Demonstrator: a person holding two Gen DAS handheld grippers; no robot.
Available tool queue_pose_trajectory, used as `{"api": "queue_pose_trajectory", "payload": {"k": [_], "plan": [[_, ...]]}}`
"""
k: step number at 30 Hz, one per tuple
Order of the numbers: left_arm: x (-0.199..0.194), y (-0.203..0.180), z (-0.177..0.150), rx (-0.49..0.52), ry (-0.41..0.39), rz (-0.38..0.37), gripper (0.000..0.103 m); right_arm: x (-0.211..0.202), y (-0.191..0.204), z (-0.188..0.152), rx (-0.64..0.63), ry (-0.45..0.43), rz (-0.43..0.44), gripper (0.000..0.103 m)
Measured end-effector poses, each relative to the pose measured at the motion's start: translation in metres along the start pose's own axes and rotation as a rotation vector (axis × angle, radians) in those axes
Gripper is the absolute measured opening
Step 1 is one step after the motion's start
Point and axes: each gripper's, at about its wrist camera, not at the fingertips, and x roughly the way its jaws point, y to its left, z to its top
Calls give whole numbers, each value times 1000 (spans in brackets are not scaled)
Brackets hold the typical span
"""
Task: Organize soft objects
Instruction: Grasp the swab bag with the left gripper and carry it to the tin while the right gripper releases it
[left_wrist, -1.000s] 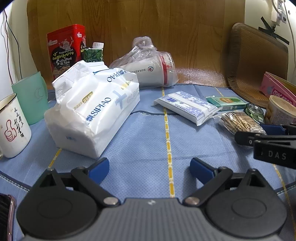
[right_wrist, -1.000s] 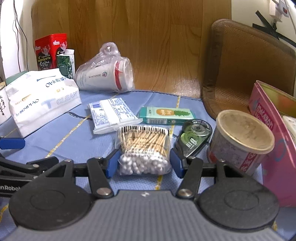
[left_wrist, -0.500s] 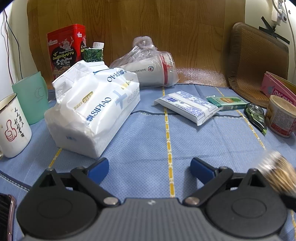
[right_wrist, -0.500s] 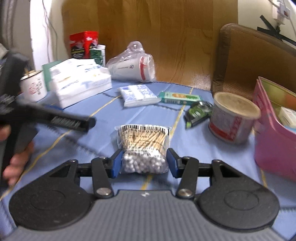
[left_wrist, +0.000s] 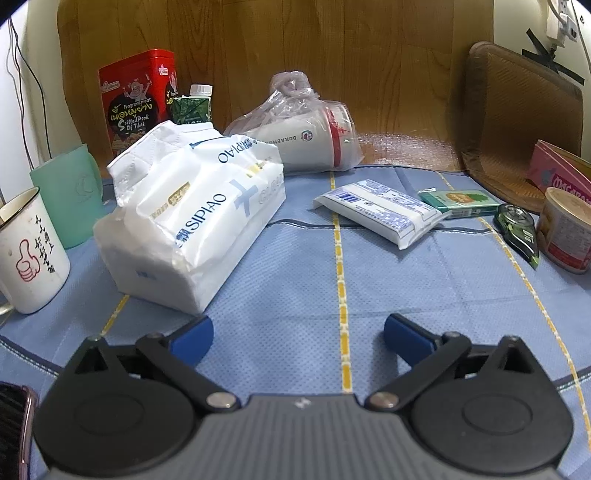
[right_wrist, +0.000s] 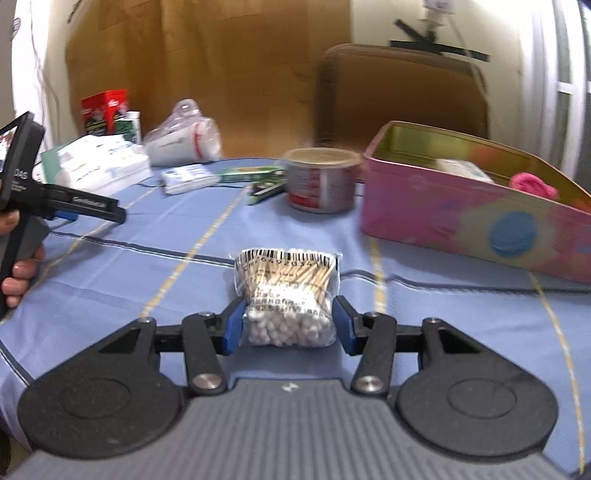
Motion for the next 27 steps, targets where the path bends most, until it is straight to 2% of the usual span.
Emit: {"api": "queue_pose_trajectory", "payload": {"k": [4,5,8,11,13,15,16,18,19,21,27], "plan": [[-7,-1,-1,-32,12,-22,96,-4,-7,-5,21,0,-6,58],[-15,-6,-3,-50,11,-73,94,-6,-8,-7,29,0,-2,58],[-37,-31,-6,-76,33,-321,94,-10,-13,-12,33,-13,12,59],[-49,-68,-9,-66,115,-555,94,-11,-14,-14,26,-24,20,59],[-53,-98,-13,-17,165,-662,93,-11,-14,-16,20,-32,23,59],[-55,-126,-17,45,205,-710,82,-12,-15,-18,13,-40,29,57],[-54,-138,-19,72,231,-731,66,-14,-15,-19,12,-49,36,52],[-55,-155,-20,108,236,-747,59,-18,-19,-21,29,-60,61,50],[-56,-159,-17,102,245,-765,51,-19,-22,-22,40,-67,71,49],[-60,-167,-6,88,233,-790,51,-23,-27,-21,54,-93,61,48],[-75,-214,52,131,69,-841,51,-36,-56,20,51,-267,-24,48]]}}
